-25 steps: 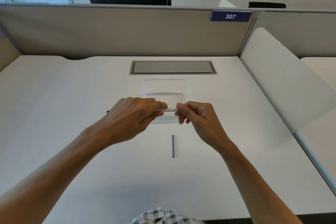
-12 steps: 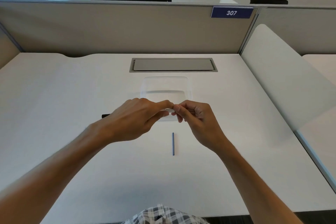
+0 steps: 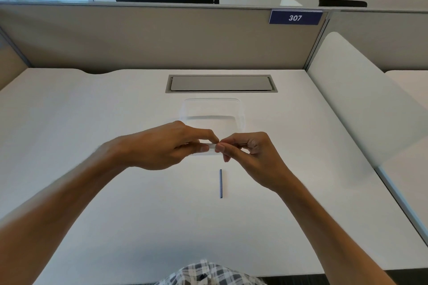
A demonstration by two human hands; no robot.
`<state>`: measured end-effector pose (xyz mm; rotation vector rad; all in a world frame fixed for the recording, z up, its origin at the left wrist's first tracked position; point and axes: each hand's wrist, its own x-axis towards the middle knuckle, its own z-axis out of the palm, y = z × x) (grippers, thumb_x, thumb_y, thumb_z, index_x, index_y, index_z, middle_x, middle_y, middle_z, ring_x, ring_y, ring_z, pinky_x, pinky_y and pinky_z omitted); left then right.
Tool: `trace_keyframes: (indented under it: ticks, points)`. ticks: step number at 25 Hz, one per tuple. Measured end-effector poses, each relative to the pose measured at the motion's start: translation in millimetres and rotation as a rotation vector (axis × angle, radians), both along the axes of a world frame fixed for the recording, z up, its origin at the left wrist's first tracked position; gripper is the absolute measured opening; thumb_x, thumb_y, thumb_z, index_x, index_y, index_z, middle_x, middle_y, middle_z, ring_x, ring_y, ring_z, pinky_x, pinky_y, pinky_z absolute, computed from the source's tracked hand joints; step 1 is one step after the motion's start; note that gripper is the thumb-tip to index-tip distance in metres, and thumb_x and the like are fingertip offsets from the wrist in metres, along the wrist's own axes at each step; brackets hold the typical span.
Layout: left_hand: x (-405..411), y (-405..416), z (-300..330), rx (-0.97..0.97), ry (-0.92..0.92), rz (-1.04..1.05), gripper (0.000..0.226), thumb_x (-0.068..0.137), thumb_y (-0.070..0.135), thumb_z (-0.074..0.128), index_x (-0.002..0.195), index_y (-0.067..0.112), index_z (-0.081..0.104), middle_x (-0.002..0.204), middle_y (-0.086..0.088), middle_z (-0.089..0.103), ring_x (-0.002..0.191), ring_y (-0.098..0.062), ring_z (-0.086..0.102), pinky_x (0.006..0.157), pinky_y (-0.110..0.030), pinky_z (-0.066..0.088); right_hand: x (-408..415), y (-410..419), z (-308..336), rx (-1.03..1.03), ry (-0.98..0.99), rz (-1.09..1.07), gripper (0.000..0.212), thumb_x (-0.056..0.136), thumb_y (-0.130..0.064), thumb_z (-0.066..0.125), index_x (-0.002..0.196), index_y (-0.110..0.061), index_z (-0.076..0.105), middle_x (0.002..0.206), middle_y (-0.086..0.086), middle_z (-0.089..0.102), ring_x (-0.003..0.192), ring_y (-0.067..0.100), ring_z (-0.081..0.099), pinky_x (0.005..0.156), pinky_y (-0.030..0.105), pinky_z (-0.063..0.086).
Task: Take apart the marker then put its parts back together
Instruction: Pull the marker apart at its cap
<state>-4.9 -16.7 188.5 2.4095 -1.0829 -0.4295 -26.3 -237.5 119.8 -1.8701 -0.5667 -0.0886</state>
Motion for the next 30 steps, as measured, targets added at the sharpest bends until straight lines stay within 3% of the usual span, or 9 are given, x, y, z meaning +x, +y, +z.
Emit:
trace_keyframes:
  ticks: [2,7,9,12,18,21,23,27,30]
  points:
    - [-0.1,1.0,1.7,0.010,0.024,-0.008,0.026,0.103,0.025,0.038,0.118,0.035,0.056,0.055,0.003,0.036,0.054,-0.017,0.034,0.053,-0.019,0.028,0.1,-1.4,2.3,-0.011,-0.017,0.015,0.012,0.091,-0.031,0.069,0.088,-0.024,0.077,0.070,-0.008,0.072,0.070,0.010,0.068,0.070,0.016,0.050]
    - [-0.9,2.3,1.5,0.054,-0.039,0.013,0.025,0.102,0.030,0.038,0.119,0.038,0.055,0.052,0.005,0.040,0.052,-0.016,0.037,0.051,-0.021,0.028,0.5,1.4,6.0,-0.043,0.009,-0.009,0.017,0.089,-0.042,0.068,0.089,-0.029,0.078,0.074,-0.008,0.075,0.075,0.013,0.070,0.072,0.035,0.056]
    - [-1.7,1.0,-1.2,0.106,-0.115,0.039,0.026,0.102,0.033,0.036,0.121,0.041,0.052,0.051,0.005,0.041,0.054,-0.016,0.041,0.051,-0.021,0.029,1.0,3.2,4.1,-0.023,0.074,-0.032,0.023,0.093,-0.043,0.063,0.082,-0.026,0.076,0.074,-0.008,0.074,0.077,0.013,0.070,0.070,0.032,0.053]
    - [-3.4,-0.8,-5.0,0.135,-0.145,0.046,0.026,0.102,0.034,0.035,0.123,0.041,0.049,0.051,0.006,0.040,0.055,-0.015,0.042,0.051,-0.022,0.029,3.0,6.6,-0.4,0.002,0.180,-0.023,0.046,0.099,-0.039,0.048,0.073,-0.010,0.071,0.069,-0.012,0.070,0.076,0.008,0.066,0.066,0.012,0.041]
    - [-3.3,0.3,-9.6,0.148,-0.239,0.086,0.031,0.099,0.045,0.031,0.127,0.046,0.045,0.050,0.006,0.040,0.054,-0.015,0.043,0.050,-0.019,0.027,-1.4,13.9,-6.3,0.000,0.240,0.041,0.046,0.104,-0.039,0.038,0.065,-0.024,0.059,0.062,-0.002,0.059,0.063,0.011,0.056,0.063,0.015,0.039]
    - [-5.7,-0.2,-11.8,0.140,-0.264,0.085,0.038,0.093,0.058,0.024,0.122,0.047,0.046,0.051,0.005,0.041,0.056,-0.015,0.044,0.051,-0.022,0.029,-0.6,14.9,-6.7,-0.010,0.215,0.033,0.045,0.106,-0.034,0.037,0.068,-0.018,0.054,0.063,-0.001,0.057,0.062,0.009,0.052,0.063,0.020,0.039]
    - [-6.4,-1.1,-12.8,0.125,-0.292,0.102,0.040,0.093,0.057,0.023,0.121,0.045,0.048,0.049,0.004,0.039,0.052,-0.017,0.041,0.051,-0.023,0.030,-0.2,15.4,-5.8,-0.016,0.187,0.022,0.043,0.105,-0.033,0.038,0.069,-0.017,0.053,0.063,-0.003,0.058,0.062,0.008,0.051,0.062,0.022,0.039]
    - [-4.8,-2.3,-12.0,0.122,-0.317,0.127,0.039,0.094,0.052,0.024,0.121,0.041,0.051,0.047,0.004,0.038,0.048,-0.018,0.039,0.050,-0.024,0.031,-4.1,17.6,-1.7,-0.065,0.125,-0.016,0.038,0.104,-0.037,0.039,0.068,-0.032,0.049,0.061,-0.009,0.057,0.060,0.014,0.051,0.059,0.024,0.039]
    - [-6.3,-1.9,-6.9,0.084,-0.250,0.113,0.031,0.098,0.046,0.031,0.118,0.040,0.053,0.047,0.006,0.042,0.049,-0.020,0.038,0.049,-0.021,0.028,-6.0,19.6,-1.0,-0.093,0.067,-0.029,0.038,0.106,-0.031,0.040,0.071,-0.021,0.050,0.061,-0.010,0.054,0.058,0.014,0.048,0.058,0.027,0.038]
